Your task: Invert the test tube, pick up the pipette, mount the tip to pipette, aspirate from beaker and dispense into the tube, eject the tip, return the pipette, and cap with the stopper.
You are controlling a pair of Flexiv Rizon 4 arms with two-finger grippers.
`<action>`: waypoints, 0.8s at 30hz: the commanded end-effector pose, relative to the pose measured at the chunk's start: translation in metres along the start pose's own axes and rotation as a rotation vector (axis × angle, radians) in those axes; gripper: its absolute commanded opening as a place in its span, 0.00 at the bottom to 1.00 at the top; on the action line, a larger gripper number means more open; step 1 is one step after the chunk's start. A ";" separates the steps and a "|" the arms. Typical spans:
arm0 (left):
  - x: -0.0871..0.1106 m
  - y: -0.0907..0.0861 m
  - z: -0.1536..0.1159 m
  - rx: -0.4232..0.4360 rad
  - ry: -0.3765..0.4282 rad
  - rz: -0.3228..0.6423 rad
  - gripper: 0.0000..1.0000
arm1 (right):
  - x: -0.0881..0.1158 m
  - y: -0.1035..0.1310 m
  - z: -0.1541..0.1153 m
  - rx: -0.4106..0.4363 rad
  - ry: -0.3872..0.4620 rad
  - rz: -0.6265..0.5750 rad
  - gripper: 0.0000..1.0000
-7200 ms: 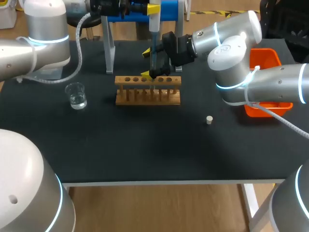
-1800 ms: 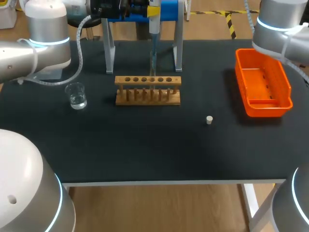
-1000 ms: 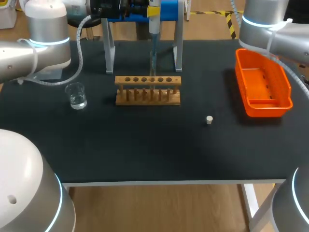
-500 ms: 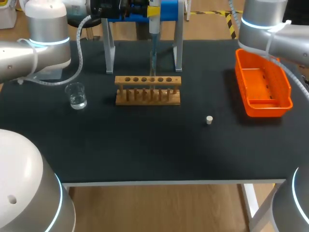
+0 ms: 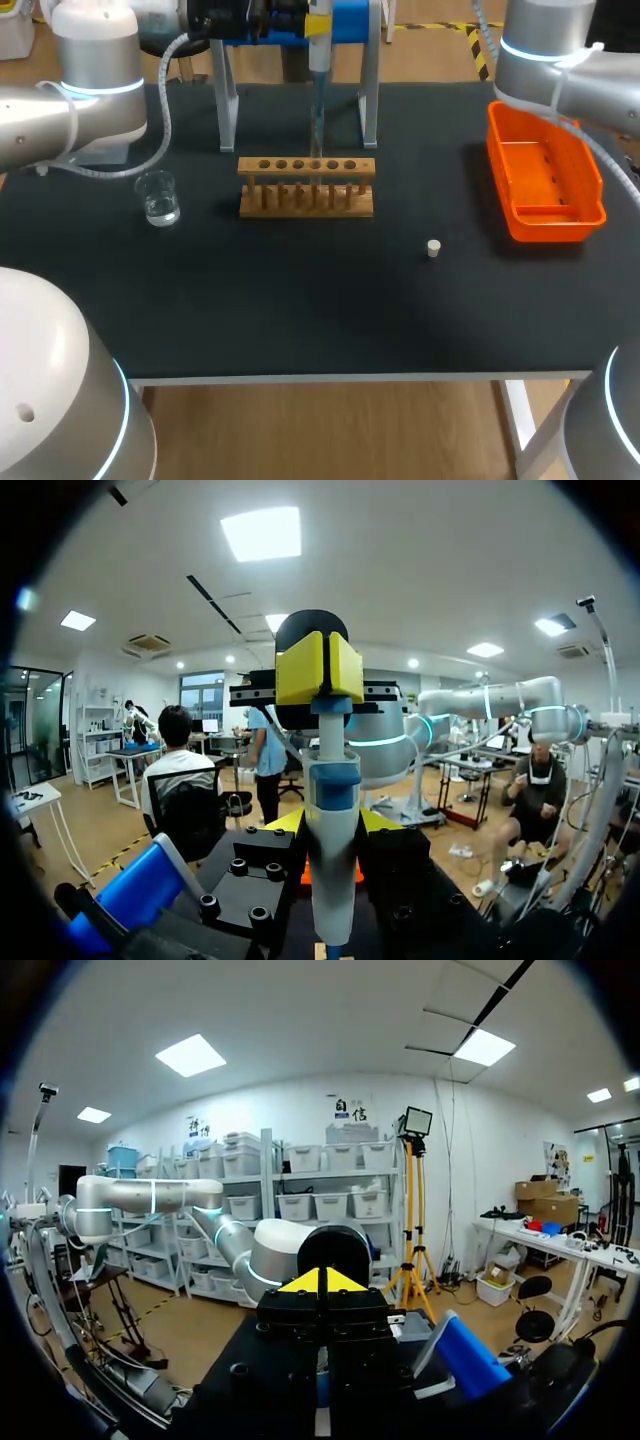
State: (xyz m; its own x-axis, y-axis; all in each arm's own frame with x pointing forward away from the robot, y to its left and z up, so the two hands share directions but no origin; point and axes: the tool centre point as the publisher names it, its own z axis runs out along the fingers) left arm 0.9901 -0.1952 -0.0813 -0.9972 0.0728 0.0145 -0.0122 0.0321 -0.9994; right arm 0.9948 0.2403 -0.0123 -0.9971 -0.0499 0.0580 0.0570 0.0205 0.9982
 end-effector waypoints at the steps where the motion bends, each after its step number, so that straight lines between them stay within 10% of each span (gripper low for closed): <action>1: -0.002 -0.003 0.000 0.002 0.003 0.001 0.00 | 0.000 -0.006 0.000 0.005 0.004 0.003 0.00; 24: -0.002 -0.003 0.000 0.002 0.003 0.001 0.00 | 0.000 -0.028 -0.001 0.025 0.014 0.041 0.00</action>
State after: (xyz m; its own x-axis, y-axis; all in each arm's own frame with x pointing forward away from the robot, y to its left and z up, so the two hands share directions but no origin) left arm 0.9894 -0.1957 -0.0853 -0.9972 0.0735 0.0143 -0.0120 0.0311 -0.9994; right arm 0.9919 0.2403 -0.0343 -0.9934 -0.0545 0.1005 0.0978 0.0500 0.9939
